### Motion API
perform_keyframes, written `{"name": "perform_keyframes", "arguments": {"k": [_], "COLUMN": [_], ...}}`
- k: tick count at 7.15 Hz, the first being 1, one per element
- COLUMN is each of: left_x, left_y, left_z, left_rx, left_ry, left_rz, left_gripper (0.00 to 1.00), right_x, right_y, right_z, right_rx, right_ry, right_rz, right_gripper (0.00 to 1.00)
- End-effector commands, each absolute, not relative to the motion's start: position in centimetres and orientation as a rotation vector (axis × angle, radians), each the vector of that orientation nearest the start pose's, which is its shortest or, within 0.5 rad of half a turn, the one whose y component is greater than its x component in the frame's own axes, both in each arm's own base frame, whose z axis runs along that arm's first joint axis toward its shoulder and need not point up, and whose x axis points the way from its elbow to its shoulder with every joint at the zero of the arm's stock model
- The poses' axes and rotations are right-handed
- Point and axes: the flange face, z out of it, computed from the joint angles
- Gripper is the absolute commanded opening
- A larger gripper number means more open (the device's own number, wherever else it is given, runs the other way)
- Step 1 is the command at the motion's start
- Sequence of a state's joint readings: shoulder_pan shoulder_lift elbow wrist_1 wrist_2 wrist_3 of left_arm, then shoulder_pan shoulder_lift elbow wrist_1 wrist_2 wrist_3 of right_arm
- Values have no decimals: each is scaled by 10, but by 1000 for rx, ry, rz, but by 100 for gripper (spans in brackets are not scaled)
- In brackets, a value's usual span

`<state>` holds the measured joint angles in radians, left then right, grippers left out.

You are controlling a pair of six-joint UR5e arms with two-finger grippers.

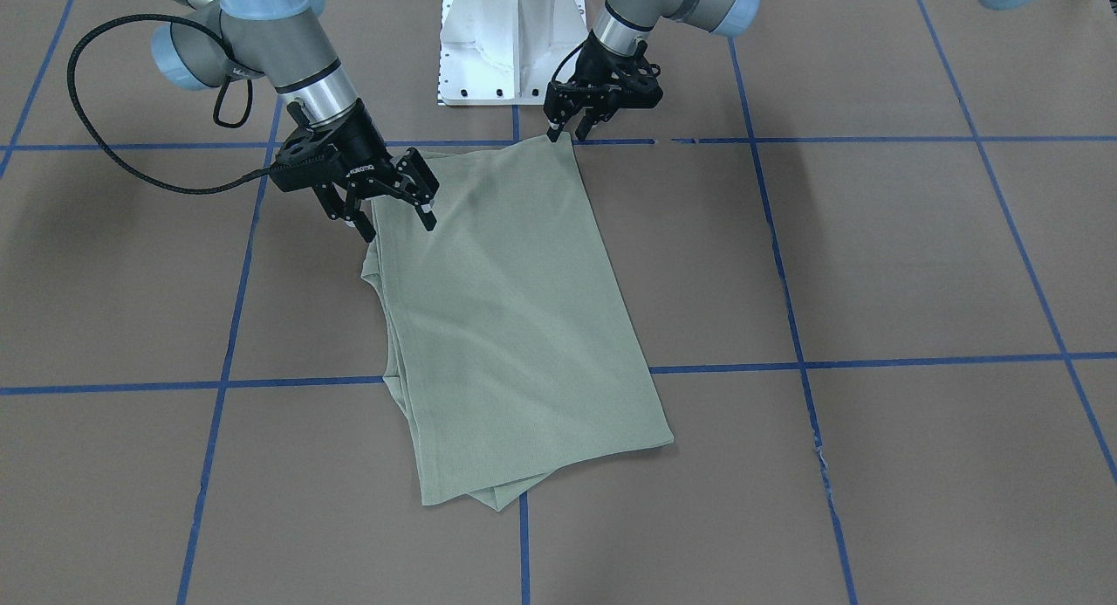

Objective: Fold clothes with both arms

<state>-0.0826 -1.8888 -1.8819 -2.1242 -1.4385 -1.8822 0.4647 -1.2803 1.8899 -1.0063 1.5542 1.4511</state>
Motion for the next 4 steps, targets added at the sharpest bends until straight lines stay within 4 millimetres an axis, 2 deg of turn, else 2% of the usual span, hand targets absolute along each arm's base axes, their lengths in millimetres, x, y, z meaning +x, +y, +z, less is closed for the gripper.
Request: {"name": "perform_keyframes", "arguments": {"k": [1, 4], "left_x": [568, 570], "left_y": [-193, -193], "left_z": [283, 281], "left_rx": [-15, -14], "left_ry": [1189, 1192], "left_rz": [-420, -417], "left_gripper": [61, 61], "right_x": [-452, -452], "right_y": [-378, -378], "right_z": [292, 292], "right_rx": [353, 354], "right_ry": [-1125, -1125], "right_rz": [313, 314], "right_gripper": [100, 100]}}
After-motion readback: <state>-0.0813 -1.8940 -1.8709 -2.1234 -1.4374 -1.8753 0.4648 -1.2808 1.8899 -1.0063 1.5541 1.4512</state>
